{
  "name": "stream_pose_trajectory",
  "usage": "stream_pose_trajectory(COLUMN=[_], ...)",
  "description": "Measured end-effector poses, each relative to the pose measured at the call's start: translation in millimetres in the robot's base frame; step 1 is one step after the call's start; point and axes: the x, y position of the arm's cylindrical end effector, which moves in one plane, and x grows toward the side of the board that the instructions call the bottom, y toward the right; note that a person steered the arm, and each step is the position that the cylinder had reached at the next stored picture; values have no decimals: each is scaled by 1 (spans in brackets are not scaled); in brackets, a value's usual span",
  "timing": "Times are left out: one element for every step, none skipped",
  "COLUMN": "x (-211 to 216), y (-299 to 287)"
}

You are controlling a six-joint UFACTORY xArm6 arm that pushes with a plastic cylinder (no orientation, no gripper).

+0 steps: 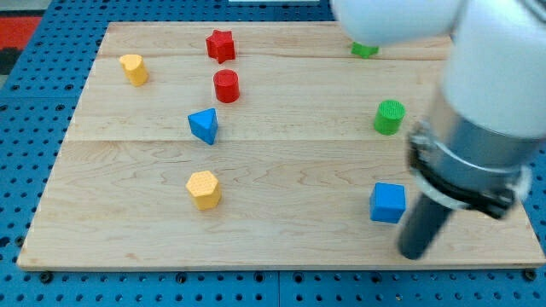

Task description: Push the blue cube into the yellow hexagon

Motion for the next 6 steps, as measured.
stream_pose_trajectory(x=[-23, -60, -72, -69, -96, -106], y=[25, -11, -131, -146, -193, -235])
